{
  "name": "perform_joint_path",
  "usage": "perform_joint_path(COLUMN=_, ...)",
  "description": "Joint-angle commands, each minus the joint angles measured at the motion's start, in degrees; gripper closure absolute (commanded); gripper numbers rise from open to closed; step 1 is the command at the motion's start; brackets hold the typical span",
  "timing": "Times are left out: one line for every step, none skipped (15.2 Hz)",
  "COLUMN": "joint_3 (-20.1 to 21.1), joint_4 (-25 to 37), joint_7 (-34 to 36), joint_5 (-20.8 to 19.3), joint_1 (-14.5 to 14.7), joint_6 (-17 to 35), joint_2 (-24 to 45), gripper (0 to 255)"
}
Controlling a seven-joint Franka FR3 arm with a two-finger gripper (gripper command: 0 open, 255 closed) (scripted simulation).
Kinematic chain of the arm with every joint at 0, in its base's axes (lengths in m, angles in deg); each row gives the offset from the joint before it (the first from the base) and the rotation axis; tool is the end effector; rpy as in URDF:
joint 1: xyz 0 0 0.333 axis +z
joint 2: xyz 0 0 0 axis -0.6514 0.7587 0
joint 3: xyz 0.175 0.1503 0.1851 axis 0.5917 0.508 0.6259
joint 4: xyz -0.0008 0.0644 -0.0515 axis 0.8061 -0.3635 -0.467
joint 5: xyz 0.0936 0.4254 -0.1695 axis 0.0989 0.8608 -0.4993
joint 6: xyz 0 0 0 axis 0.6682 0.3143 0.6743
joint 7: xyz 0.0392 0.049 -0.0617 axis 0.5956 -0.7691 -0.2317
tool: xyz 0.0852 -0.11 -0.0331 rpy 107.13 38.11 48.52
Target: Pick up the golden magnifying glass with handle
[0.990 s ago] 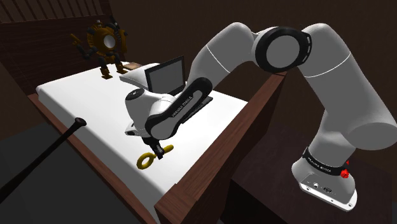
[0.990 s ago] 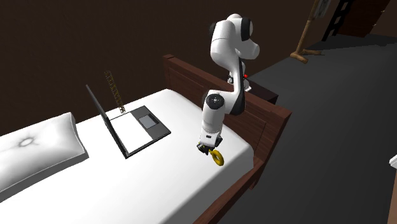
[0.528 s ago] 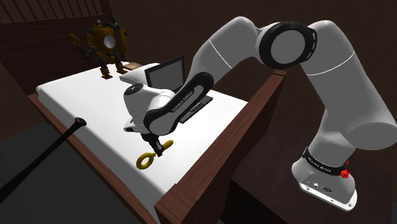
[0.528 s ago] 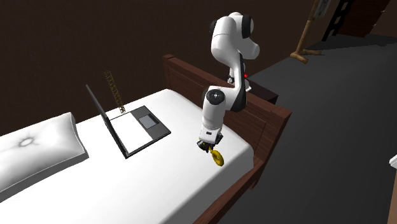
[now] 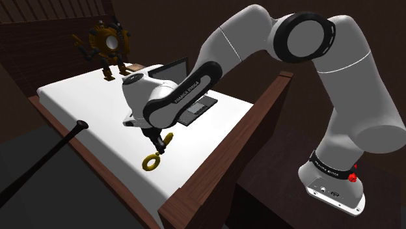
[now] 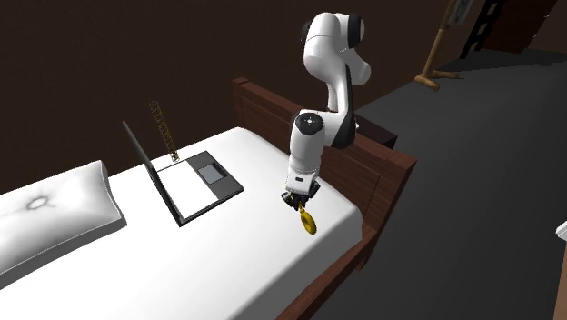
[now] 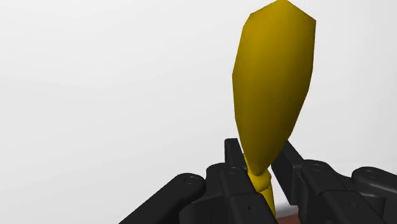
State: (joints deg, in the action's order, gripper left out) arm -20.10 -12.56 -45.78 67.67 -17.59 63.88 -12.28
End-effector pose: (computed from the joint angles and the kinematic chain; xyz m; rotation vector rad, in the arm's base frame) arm 0.5788 0.4444 0.1371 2.2791 2.1004 -0.1131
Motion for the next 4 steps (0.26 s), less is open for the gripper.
perform_joint_path(joint_3=0.20, joint_4=0.22, joint_7=-0.29, joint_5=0.30, joint_1=-0.18, joint_6=-1.05, joint_2=-0.84, gripper=255)
perform_joint_path(joint_3=0.31, joint_4=0.29, joint_7=-0.39, joint_5=0.46, joint_1=-0.25, joint_6=-1.57, joint_2=-1.30, gripper=255)
perform_joint_path(joint_3=0.33, joint_4=0.29, joint_7=-0.41, joint_5=0.48, joint_1=-0.26, joint_6=-1.64, joint_2=-1.37, gripper=255)
perform_joint_path(joint_3=0.32, joint_4=0.30, joint_7=-0.41, joint_5=0.48, joint_1=-0.26, joint_6=-1.64, joint_2=-1.37, gripper=255)
